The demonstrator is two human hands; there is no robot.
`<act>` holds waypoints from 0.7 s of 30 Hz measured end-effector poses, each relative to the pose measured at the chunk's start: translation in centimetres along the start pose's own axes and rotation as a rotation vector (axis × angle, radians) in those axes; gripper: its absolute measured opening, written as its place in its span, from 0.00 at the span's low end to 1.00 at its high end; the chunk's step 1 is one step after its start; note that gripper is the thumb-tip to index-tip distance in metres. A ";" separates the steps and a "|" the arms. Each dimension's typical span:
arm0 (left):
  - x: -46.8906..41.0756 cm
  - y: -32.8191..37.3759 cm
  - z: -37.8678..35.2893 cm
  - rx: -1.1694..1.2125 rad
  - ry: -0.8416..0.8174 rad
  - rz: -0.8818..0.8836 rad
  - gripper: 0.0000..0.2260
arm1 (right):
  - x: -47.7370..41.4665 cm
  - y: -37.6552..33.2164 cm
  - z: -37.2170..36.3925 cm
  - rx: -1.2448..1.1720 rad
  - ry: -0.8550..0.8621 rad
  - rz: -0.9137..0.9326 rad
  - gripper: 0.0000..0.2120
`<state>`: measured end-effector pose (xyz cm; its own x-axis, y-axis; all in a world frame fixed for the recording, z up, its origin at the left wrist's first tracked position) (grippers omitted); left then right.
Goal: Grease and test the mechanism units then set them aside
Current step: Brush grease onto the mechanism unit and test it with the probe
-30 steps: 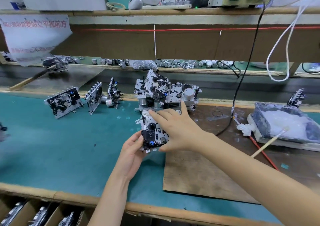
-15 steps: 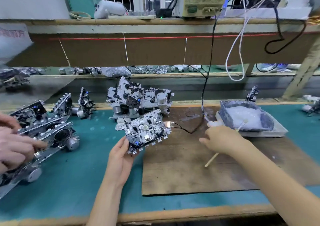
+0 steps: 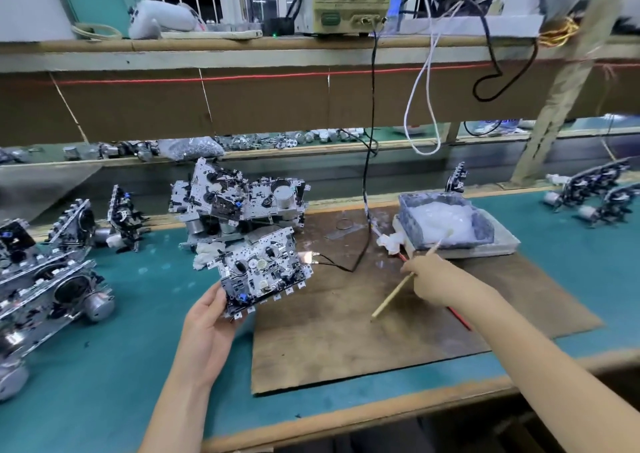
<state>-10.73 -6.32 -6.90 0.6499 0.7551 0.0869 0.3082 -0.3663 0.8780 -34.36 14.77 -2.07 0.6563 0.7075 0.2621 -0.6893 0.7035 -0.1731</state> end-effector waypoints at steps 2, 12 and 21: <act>0.0 -0.1 0.0 0.000 0.001 0.001 0.13 | 0.1 0.3 1.5 0.018 0.164 -0.010 0.17; -0.1 -0.2 0.2 0.006 0.010 0.013 0.13 | -0.8 1.1 5.8 -0.047 0.499 -0.028 0.07; 0.0 -0.2 0.0 -0.035 0.000 0.015 0.13 | 6.3 -7.4 10.9 -0.830 0.804 0.675 0.10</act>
<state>-10.81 -6.30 -7.06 0.6543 0.7496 0.1004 0.2735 -0.3582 0.8927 -28.47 13.26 11.23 0.4584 0.5714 -0.6807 -0.7467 -0.1677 -0.6437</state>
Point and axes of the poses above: each hand's wrist, its own x-axis away from the middle knuckle, its own z-axis out of the back of the hand, y = z × x, the point moved 9 cm from there along -x, towards the middle knuckle, and after that the axes turned 5 degrees about z, right-handed, at the moved point
